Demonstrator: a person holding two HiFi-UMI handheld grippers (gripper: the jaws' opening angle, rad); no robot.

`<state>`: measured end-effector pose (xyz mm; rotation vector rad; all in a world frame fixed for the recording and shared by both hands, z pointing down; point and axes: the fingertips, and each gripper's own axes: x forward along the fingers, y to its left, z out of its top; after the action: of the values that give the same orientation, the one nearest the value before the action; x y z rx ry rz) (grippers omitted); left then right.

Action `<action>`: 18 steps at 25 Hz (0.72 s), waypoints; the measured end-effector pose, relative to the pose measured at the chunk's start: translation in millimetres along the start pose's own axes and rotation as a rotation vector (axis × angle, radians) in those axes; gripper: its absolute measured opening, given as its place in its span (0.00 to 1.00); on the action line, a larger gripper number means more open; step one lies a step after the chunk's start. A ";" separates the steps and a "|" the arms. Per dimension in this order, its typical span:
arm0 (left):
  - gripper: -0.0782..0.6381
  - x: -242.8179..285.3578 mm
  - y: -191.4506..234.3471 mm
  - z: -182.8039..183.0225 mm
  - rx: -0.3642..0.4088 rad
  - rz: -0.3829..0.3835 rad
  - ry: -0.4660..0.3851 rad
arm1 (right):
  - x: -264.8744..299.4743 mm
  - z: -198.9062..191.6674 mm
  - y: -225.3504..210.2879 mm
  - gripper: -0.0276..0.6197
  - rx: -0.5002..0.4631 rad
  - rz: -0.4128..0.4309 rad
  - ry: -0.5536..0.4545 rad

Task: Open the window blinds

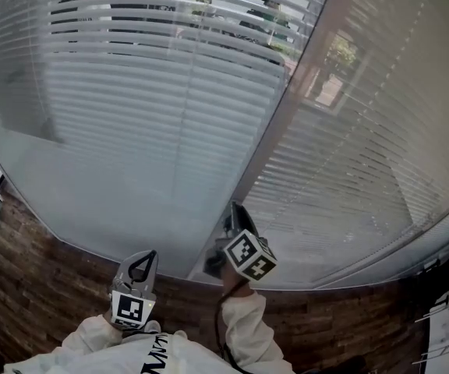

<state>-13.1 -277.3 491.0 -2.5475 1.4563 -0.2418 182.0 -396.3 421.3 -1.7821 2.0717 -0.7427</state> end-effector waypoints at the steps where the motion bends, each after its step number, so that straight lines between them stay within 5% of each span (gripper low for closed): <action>1: 0.11 -0.7 -0.2 0.5 0.001 0.002 0.000 | -0.4 0.1 -0.4 0.24 0.041 0.008 -0.011; 9: 0.11 -5.9 2.8 3.0 0.015 0.025 0.004 | -1.1 1.1 -2.5 0.24 0.292 0.066 -0.074; 18: 0.11 -7.0 0.3 2.9 0.023 0.027 0.007 | -3.5 3.6 4.9 0.27 0.186 0.120 -0.057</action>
<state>-16.1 -271.1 487.8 -2.5100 1.4801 -0.2622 180.7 -393.1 415.2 -1.5482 1.9823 -0.8118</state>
